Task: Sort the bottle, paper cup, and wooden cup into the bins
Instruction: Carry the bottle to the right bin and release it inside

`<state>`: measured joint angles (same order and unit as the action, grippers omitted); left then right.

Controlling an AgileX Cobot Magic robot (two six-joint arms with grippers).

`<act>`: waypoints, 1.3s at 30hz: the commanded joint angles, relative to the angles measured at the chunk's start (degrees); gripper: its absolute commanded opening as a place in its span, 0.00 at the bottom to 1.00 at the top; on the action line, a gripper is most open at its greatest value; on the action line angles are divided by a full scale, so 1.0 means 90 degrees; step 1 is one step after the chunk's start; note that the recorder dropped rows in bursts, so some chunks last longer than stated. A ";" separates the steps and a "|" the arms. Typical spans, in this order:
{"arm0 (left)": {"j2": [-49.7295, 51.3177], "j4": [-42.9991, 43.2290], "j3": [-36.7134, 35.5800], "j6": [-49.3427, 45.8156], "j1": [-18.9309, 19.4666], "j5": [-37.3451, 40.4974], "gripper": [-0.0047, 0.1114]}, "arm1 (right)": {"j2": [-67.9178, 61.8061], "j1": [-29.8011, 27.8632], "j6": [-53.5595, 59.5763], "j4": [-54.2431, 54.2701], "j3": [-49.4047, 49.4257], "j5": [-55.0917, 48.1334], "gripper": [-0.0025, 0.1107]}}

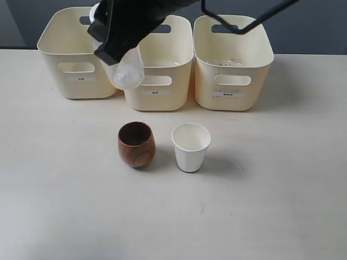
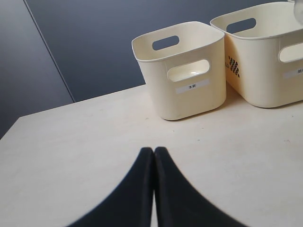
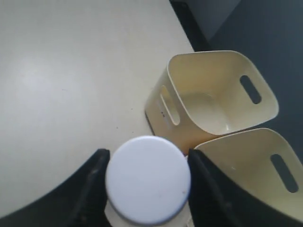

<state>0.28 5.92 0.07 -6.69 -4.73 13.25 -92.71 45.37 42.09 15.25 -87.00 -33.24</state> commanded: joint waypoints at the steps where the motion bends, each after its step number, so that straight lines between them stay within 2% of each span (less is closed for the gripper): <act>1: -0.0032 0.0019 -0.0008 0.0012 0.0020 -0.0042 0.04 | 0.0567 -0.0086 -0.1060 -0.1082 0.0267 0.0275 0.02; 5: -0.0032 0.0019 -0.0008 0.0012 0.0020 -0.0042 0.04 | 0.0855 -0.0369 -0.2673 -0.2542 0.0511 0.0346 0.02; 11: -0.0032 0.0019 -0.0008 0.0012 0.0020 -0.0042 0.04 | 0.1087 -0.1090 -0.3914 -0.3584 0.1102 0.0874 0.02; 15: -0.0032 0.0019 -0.0008 0.0012 0.0020 -0.0042 0.04 | 0.1087 -0.1589 -0.4184 -0.3640 0.1436 0.1359 0.02; 21: -0.0032 0.0019 -0.0008 0.0012 0.0020 -0.0042 0.04 | 0.1070 -0.2219 -0.4505 -0.3522 0.1938 0.2664 0.02; 26: -0.0032 0.0019 -0.0008 0.0012 0.0020 -0.0042 0.04 | 0.0710 -0.2691 -0.4520 -0.3160 0.1969 0.2904 0.02; 34: -0.0032 0.0019 -0.0008 0.0012 0.0020 -0.0042 0.04 | -0.0199 -0.3062 -0.4520 -0.2800 0.1929 0.3520 0.02; 39: -0.0032 0.0019 -0.0008 0.0012 0.0020 -0.0042 0.04 | -0.0902 -0.3074 -0.4520 -0.2720 0.1657 0.3463 0.02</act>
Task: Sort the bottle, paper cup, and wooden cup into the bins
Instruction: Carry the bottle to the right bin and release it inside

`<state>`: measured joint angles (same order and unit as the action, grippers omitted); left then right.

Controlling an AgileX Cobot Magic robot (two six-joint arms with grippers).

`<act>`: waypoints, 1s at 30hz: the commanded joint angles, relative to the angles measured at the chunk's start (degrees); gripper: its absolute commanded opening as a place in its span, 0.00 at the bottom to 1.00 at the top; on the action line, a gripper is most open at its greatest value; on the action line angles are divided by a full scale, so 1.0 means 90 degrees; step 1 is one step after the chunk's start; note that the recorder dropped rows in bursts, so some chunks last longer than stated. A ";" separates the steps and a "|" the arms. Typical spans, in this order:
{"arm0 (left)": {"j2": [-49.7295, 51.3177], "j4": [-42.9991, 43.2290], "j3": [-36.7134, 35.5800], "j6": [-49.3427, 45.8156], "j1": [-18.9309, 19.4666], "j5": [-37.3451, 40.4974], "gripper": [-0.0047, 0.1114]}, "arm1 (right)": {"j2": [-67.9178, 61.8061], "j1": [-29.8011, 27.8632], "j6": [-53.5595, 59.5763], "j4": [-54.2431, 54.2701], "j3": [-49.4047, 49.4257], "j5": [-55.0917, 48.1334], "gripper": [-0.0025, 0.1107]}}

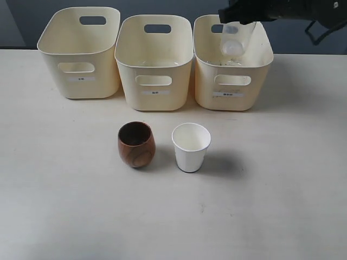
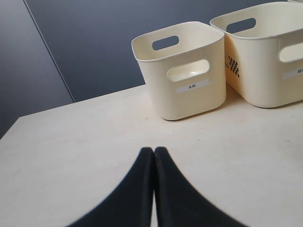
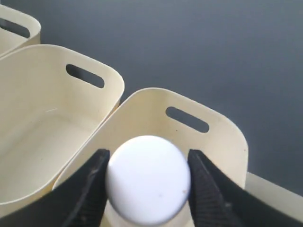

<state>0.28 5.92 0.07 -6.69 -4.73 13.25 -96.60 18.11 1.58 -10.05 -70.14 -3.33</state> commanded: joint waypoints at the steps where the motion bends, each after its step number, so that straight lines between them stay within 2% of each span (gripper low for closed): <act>1: -0.0032 0.0019 -0.0008 0.0012 0.0020 -0.0042 0.04 | -0.0570 -0.0045 -0.0019 0.0177 -0.0252 0.0140 0.02; 12: -0.0032 0.0019 -0.0008 0.0012 0.0020 -0.0042 0.04 | -0.1047 -0.0112 -0.0019 0.0822 -0.0446 -0.0142 0.02; 26: -0.0032 0.0019 -0.0008 0.0012 0.0020 -0.0042 0.04 | -0.1422 -0.0167 -0.0007 0.0866 -0.0446 -0.0230 0.02; 28: -0.0032 0.0019 -0.0008 0.0012 0.0020 -0.0042 0.04 | -0.1422 -0.0167 -0.0007 0.0866 -0.0446 -0.0230 0.06; 30: -0.0032 0.0019 -0.0008 0.0012 0.0020 -0.0042 0.04 | -0.1422 -0.0167 -0.0007 0.0866 -0.0446 -0.0244 0.15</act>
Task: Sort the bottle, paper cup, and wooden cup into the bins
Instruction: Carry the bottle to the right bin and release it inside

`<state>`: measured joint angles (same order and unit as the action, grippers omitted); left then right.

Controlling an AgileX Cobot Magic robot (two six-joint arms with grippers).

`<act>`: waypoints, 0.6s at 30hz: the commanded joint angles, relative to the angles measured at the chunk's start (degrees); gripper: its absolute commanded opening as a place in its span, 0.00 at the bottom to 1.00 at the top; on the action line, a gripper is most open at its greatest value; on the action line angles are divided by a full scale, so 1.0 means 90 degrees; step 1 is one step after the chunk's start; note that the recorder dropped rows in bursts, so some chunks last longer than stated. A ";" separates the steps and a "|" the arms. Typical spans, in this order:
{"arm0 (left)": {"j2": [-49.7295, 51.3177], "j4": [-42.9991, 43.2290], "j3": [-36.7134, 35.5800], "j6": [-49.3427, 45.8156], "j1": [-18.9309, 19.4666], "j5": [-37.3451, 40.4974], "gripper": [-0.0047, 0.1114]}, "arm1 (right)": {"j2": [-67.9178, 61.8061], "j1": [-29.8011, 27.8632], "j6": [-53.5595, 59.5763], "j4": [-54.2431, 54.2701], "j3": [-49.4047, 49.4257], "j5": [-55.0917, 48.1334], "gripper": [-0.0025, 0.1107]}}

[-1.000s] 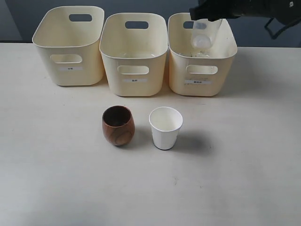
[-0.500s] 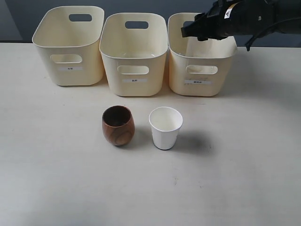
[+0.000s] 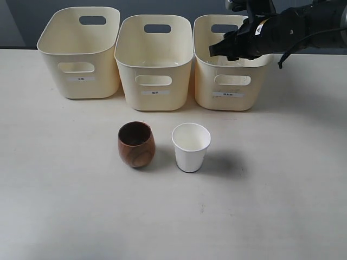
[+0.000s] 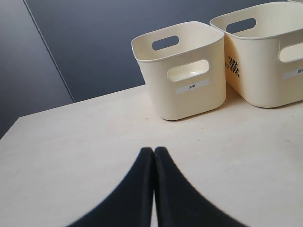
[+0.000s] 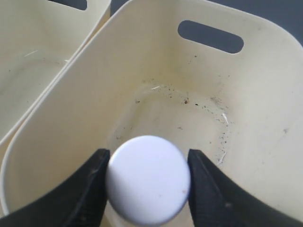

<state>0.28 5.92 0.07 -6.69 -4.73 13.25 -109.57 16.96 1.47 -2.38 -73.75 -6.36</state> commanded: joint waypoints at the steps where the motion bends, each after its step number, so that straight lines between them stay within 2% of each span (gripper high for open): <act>1: -0.0032 0.0019 -0.0008 0.0012 0.0020 -0.0042 0.04 | 0.0020 -0.0040 0.0005 0.0014 -0.0045 0.0084 0.20; 4: -0.0032 0.0019 -0.0008 0.0012 0.0020 -0.0042 0.04 | 0.0020 -0.0040 0.0005 0.0014 -0.0045 0.0084 0.32; 11: -0.0032 0.0019 -0.0008 0.0012 0.0020 -0.0042 0.04 | 0.0020 -0.0040 0.0005 0.0014 -0.0045 0.0084 0.34; 18: -0.0032 0.0019 -0.0008 0.0012 0.0020 -0.0042 0.04 | 0.0020 -0.0040 0.0005 0.0014 -0.0045 0.0095 0.58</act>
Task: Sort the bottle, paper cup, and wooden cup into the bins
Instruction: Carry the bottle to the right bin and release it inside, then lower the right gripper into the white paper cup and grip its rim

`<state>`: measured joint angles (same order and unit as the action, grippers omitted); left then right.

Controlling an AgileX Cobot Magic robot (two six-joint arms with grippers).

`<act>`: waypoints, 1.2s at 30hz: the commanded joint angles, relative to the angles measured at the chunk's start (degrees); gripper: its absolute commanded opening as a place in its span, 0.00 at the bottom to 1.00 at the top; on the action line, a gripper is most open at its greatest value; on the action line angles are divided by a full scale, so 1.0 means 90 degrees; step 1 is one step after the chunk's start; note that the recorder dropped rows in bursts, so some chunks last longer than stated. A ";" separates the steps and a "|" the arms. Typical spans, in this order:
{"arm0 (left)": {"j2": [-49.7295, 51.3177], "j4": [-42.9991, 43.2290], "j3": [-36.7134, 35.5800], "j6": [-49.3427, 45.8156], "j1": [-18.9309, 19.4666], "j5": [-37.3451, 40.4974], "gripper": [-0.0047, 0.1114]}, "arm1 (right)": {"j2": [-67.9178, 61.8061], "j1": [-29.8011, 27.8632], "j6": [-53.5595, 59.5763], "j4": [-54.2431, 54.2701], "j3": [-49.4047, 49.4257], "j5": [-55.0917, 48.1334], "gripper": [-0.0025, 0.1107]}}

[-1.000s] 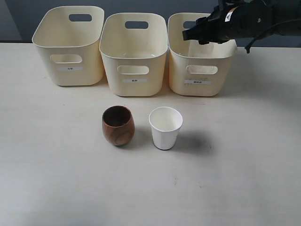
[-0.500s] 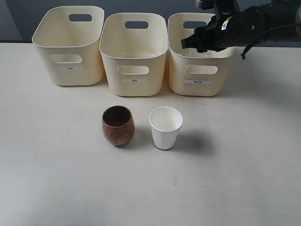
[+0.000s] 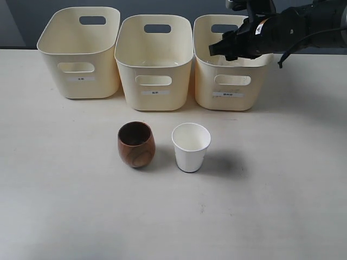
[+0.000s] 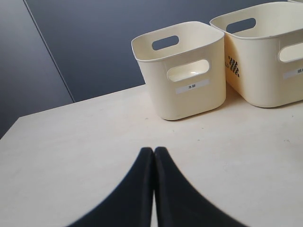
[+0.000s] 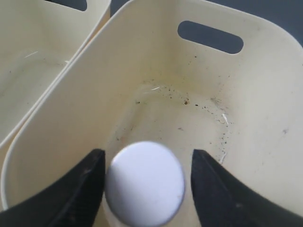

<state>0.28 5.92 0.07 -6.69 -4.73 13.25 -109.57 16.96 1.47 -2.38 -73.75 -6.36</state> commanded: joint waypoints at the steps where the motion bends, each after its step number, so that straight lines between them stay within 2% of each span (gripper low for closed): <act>1: -0.0032 0.0019 -0.0008 0.0012 0.0020 -0.0042 0.04 | 0.0020 -0.0040 0.0005 0.0014 -0.0045 0.0080 0.59; 11: -0.0032 0.0019 -0.0008 0.0012 0.0020 -0.0042 0.04 | 0.0094 -0.0040 0.0005 0.0014 -0.0045 0.0094 0.60; 18: -0.0032 0.0019 -0.0008 0.0012 0.0020 -0.0042 0.04 | 0.0672 -0.0040 0.0005 0.0014 -0.0045 -0.0143 0.60; 28: -0.0032 0.0019 -0.0008 0.0012 0.0020 -0.0042 0.04 | 0.2119 0.0022 0.0700 0.0008 -0.0045 -0.1768 0.59; 36: -0.0032 0.0019 -0.0008 0.0012 0.0020 -0.0042 0.04 | 0.3359 0.0833 0.2169 0.0591 -0.0045 -0.3185 0.59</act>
<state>0.28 5.92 0.07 -6.69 -4.73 13.25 -82.40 21.87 15.94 0.00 -73.75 -30.38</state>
